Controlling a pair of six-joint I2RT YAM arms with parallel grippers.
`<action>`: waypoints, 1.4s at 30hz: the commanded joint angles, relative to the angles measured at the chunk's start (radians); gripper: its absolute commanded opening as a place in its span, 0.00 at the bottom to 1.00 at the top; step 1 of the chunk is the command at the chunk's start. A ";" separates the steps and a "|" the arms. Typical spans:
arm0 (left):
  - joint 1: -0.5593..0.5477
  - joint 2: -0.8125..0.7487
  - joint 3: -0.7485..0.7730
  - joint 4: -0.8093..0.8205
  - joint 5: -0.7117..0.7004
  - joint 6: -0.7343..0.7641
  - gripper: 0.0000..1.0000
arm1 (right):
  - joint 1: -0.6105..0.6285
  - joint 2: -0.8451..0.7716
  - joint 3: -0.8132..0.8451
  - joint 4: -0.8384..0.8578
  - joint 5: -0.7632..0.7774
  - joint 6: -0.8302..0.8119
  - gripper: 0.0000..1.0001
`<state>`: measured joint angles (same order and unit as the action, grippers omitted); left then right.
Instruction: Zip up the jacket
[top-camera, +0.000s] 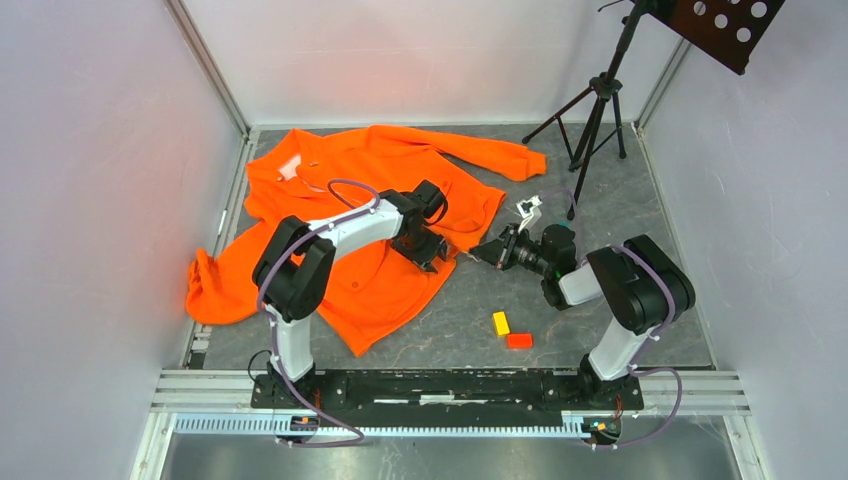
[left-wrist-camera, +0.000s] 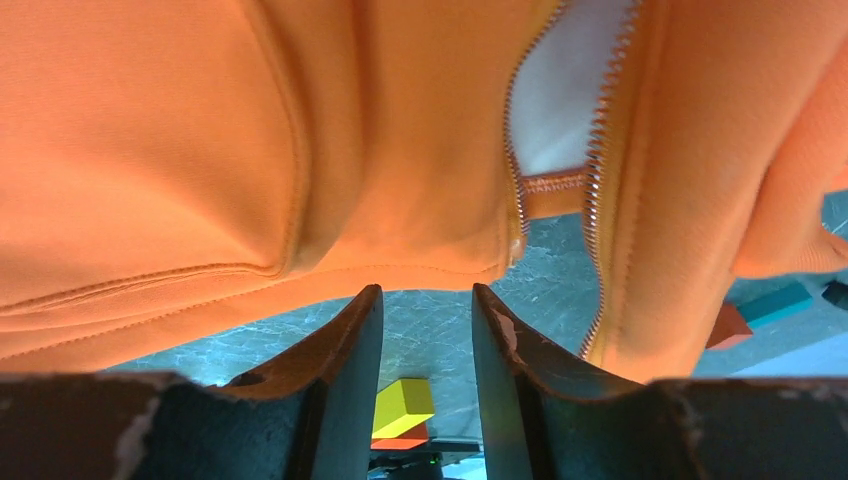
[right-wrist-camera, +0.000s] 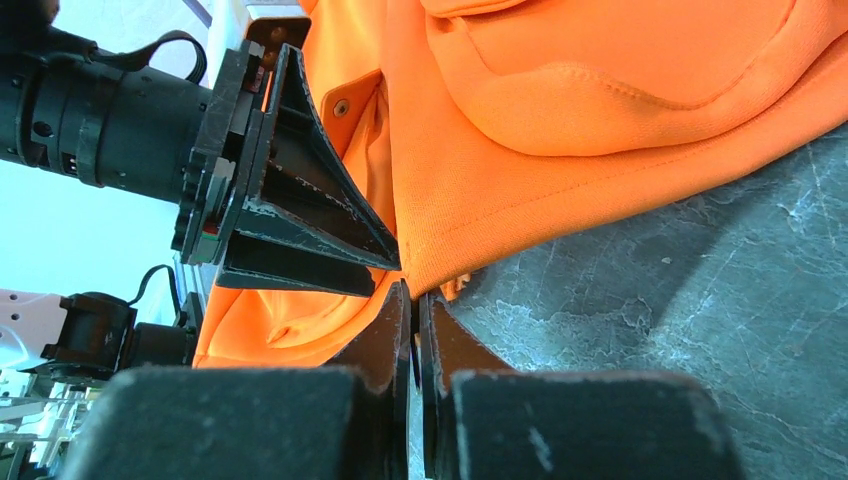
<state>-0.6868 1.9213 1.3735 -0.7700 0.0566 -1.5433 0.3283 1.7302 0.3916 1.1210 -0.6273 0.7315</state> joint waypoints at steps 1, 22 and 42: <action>0.001 0.010 0.038 -0.050 -0.078 -0.098 0.44 | -0.009 -0.036 -0.018 0.071 -0.002 -0.008 0.00; 0.014 0.080 0.022 0.024 -0.094 -0.129 0.57 | -0.010 0.006 -0.014 0.121 -0.031 0.034 0.00; 0.013 0.022 0.009 0.055 -0.130 0.012 0.20 | -0.009 0.027 -0.011 0.155 -0.051 0.064 0.00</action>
<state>-0.6785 1.9976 1.4006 -0.7757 -0.0059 -1.6104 0.3248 1.7496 0.3820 1.1744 -0.6441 0.7670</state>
